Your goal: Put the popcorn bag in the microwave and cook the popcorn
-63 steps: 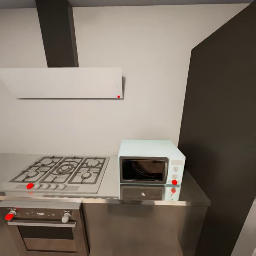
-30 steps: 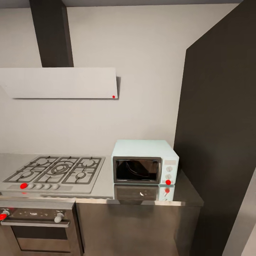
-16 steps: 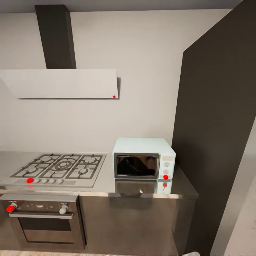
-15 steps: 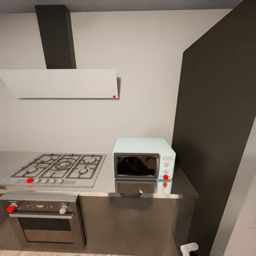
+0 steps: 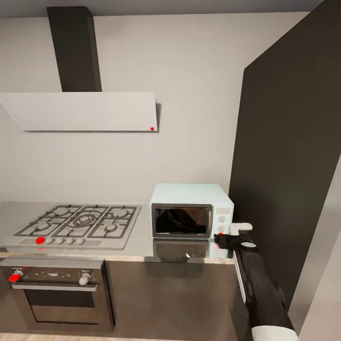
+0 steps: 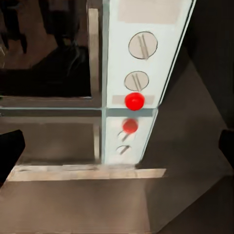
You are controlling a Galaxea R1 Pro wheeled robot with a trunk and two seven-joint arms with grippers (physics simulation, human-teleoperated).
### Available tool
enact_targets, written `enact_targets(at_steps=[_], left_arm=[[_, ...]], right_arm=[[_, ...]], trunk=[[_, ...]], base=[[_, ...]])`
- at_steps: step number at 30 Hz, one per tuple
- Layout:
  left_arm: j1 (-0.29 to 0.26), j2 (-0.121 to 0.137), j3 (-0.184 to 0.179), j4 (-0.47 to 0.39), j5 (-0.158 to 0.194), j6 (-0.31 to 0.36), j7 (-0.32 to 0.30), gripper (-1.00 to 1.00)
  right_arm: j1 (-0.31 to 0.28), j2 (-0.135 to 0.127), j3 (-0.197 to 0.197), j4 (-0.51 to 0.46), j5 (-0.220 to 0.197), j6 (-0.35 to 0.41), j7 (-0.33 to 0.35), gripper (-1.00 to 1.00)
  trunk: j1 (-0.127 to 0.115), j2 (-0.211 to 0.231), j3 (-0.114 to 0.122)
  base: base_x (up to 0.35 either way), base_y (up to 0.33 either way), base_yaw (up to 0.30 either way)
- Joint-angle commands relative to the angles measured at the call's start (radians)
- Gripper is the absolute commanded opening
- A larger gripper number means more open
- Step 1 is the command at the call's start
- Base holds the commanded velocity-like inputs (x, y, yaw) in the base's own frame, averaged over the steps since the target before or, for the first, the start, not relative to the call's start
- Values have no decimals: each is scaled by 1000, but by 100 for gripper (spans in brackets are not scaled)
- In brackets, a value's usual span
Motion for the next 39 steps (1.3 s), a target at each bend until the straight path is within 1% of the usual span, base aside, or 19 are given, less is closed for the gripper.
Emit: enact_targets(at_steps=[1, 5, 7, 8, 9, 10, 11, 12, 20, 21, 22, 23, 26, 29, 32, 34, 35, 37, 39], left_arm=[[0, -1, -8, -1, 8, -2, 4, 100], [0, -1, -8, -1, 7, -2, 4, 100], [0, -1, -8, -1, 7, -2, 4, 100], [0, 0, -8, -1, 7, -2, 4, 100], [0, 0, -8, -1, 6, -2, 4, 100], [0, 0, -8, -2, 6, -2, 4, 100], [0, 0, -8, -3, 6, -2, 4, 100], [0, 0, -8, -4, 6, -3, 4, 100], [0, 1, -8, -6, 6, -3, 3, 100], [0, 1, -8, -6, 6, -3, 3, 100], [0, 0, -9, -8, 6, -3, 3, 100], [0, 0, -9, -8, 6, -3, 3, 100], [0, -1, -9, -9, 6, -3, 3, 100], [0, -1, -10, -10, 6, -3, 4, 100], [0, -1, -10, -10, 6, -3, 4, 100], [0, -1, -10, -11, 6, -3, 4, 100], [0, -1, -10, -11, 6, -3, 4, 100], [0, 0, -10, -11, 6, -2, 4, 100], [0, 0, -10, -11, 6, -2, 3, 100]], right_arm=[[-12, 1, -2, -8, 10, 4, 7, 100], [-28, 1, -6, -19, 10, -17, 3, 100], [-29, 1, -19, -20, 11, -70, 2, 100], [-30, 1, -30, -9, 10, -127, 2, 100], [-30, 1, -69, 103, 10, -280, 2, 100], [-30, 1, -75, 134, 11, -314, 2, 100], [-30, 1, -82, 174, 14, -365, 3, 100], [-30, 1, -85, 193, 12, -380, 5, 100], [-30, -5, -96, 214, 8, -387, 18, 100], [-30, -6, -105, 231, 7, -387, 22, 100], [-30, -24, -152, 323, 6, -390, 61, 100], [-30, -30, -161, 354, 7, -393, 67, 100], [-30, -42, -174, 410, 8, -426, 76, 100], [-30, -49, -178, 431, 5, -451, 80, 100], [-30, -51, -179, 439, 2, -457, 83, 100], [-30, -55, -179, 454, -25, -458, 83, 100], [-30, -69, -179, 466, -56, -462, 83, 100], [-30, -93, -178, 475, -93, -474, 83, 100], [-30, -103, -177, 477, -104, -479, 83, 100]], trunk=[[0, -1, -1], [0, -1, -1], [0, -1, -1], [0, -1, -1], [0, -1, -1], [0, -1, -1], [0, -1, -1], [0, -1, -1], [0, -1, -1], [0, -1, -1], [0, -1, -1], [0, -1, -1], [0, -1, -1], [0, -1, -1], [0, -1, -1], [0, -1, -1], [0, -1, -1], [0, -1, -1], [0, -1, -1]], base=[[0, 0, 0], [0, 0, 0], [0, 0, 0], [0, 0, 0], [0, 0, 0], [0, 0, 0], [0, 0, 0], [0, 0, 0], [0, 0, 0], [0, 0, 0], [0, 0, 0], [0, 0, 0], [0, 0, 0], [0, 0, 0], [0, 0, 0], [0, 0, 0], [0, 0, 0], [3, 0, 0], [69, 0, 0]])
